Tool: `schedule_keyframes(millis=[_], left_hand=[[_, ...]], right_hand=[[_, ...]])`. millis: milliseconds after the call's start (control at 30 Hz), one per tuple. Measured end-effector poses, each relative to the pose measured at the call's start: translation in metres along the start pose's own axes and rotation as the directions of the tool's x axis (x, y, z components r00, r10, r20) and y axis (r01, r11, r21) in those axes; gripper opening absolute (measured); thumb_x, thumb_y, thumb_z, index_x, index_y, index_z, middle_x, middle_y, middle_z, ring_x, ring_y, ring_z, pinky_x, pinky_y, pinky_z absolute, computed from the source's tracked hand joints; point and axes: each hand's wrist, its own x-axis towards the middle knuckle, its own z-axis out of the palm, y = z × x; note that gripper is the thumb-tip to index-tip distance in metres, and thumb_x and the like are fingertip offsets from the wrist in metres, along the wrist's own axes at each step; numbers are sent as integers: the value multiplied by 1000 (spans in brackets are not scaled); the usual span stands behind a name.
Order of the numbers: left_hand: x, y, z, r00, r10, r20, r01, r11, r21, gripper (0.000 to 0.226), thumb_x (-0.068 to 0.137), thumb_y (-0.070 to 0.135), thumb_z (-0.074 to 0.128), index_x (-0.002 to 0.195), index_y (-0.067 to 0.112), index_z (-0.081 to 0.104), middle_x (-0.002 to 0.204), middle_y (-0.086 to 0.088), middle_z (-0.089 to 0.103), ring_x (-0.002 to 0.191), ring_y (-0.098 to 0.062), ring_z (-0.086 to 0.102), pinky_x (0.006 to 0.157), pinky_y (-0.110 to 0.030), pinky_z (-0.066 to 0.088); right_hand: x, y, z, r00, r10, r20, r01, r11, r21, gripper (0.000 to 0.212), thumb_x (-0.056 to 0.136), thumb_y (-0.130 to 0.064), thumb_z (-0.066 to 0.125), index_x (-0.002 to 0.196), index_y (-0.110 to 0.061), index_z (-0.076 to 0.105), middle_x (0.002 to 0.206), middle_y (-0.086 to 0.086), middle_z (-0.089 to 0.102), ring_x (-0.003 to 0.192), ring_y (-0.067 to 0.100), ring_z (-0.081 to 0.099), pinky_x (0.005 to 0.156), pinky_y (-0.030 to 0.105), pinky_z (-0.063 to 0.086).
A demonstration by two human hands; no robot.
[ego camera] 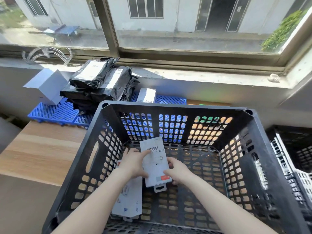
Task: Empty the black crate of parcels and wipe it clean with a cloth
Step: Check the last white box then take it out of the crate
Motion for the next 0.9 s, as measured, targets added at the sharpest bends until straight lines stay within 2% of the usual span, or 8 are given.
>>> schedule_keyframes(millis=[133, 267, 367, 467, 567, 767, 833, 900], left_hand=[[-2, 5, -13, 999, 1, -41, -5, 994, -108, 101, 58, 50, 81, 145, 47, 31, 123, -2, 55, 126, -22, 38, 104, -35, 35], [-7, 5, -22, 1000, -6, 2, 6, 976, -220, 103, 52, 48, 84, 143, 47, 35, 127, 2, 59, 122, -18, 50, 99, -36, 45], [-14, 5, -30, 1000, -17, -16, 11, 954, -301, 101, 50, 44, 85, 140, 48, 38, 123, 3, 61, 119, -16, 52, 97, -36, 48], [-23, 10, -40, 998, -5, -69, -17, 950, -311, 95, 53, 41, 85, 138, 45, 42, 112, 5, 64, 111, -15, 56, 94, -35, 49], [-37, 17, -51, 991, -9, -135, -36, 945, -326, 89, 54, 39, 85, 135, 40, 47, 98, 6, 66, 95, -12, 61, 88, -33, 53], [-70, 25, -67, 954, -42, -296, -101, 887, -451, 81, 57, 27, 87, 129, 38, 53, 105, 10, 63, 100, -9, 62, 87, -28, 53], [-81, 26, -72, 935, -55, -351, -133, 862, -489, 77, 58, 23, 86, 126, 40, 55, 109, 9, 64, 101, -7, 62, 87, -30, 54], [-90, 27, -78, 916, -58, -397, -180, 824, -538, 70, 62, 15, 83, 123, 38, 58, 111, 10, 63, 93, -1, 65, 79, -31, 59]], right_hand=[[-10, -3, -11, 1000, -18, -10, 18, 999, -38, 51, 87, -11, 50, 134, -29, 47, 115, -6, 60, 96, 19, 64, 68, 36, 60], [-21, -7, -17, 999, -50, -16, 49, 997, -53, 53, 86, -11, 50, 135, -32, 47, 116, -6, 61, 96, 18, 63, 64, 34, 61], [-30, -12, -19, 996, -82, -25, 81, 996, -25, 52, 85, -11, 53, 133, -31, 49, 115, -5, 61, 98, 19, 62, 62, 35, 61], [-43, -16, -22, 992, -109, -60, 110, 994, 18, 57, 83, -12, 60, 135, -34, 48, 111, -7, 58, 96, 17, 62, 57, 31, 60], [-55, -17, -25, 983, -154, -99, 160, 985, 62, 59, 81, -13, 66, 133, -35, 49, 104, -9, 57, 94, 14, 61, 59, 32, 60], [-77, -23, -28, 947, -245, -207, 283, 942, 178, 63, 75, -14, 71, 128, -39, 49, 108, -8, 59, 95, 16, 62, 61, 30, 57], [-81, -26, -26, 921, -288, -262, 350, 907, 234, 58, 74, -14, 70, 121, -44, 52, 107, -7, 61, 95, 14, 62, 64, 30, 53], [-83, -32, -23, 889, -325, -323, 420, 859, 293, 55, 71, -17, 72, 108, -53, 54, 106, -6, 62, 94, 17, 64, 72, 35, 53]])
